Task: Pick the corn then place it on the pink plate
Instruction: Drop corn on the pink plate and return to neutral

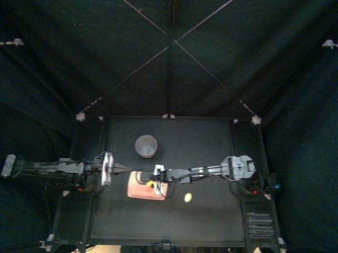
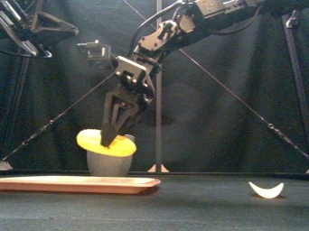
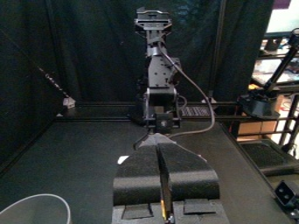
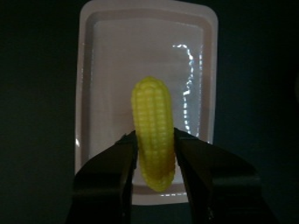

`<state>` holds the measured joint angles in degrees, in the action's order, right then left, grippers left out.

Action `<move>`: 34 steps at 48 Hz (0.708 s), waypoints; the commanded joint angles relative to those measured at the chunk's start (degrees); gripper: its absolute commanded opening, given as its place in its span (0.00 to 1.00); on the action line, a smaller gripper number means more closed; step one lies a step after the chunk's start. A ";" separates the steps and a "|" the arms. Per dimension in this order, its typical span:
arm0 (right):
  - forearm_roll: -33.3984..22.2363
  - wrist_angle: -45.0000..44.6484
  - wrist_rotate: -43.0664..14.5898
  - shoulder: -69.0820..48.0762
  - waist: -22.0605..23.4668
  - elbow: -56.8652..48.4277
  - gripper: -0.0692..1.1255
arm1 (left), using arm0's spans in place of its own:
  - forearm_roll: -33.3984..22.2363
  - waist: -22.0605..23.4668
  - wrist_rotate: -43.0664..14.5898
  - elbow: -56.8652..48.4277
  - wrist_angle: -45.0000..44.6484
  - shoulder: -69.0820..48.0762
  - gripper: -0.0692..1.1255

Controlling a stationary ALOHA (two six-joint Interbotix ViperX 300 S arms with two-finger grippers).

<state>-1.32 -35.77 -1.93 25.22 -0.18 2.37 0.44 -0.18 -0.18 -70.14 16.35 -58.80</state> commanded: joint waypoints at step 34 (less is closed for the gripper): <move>-2.64 1.23 -0.44 -10.02 -0.62 -2.37 0.82 | 0.09 0.26 0.00 0.44 0.26 0.09 0.02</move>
<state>-3.25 -34.63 -2.29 20.65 -0.88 0.18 0.53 0.00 -0.18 -70.58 16.35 -58.89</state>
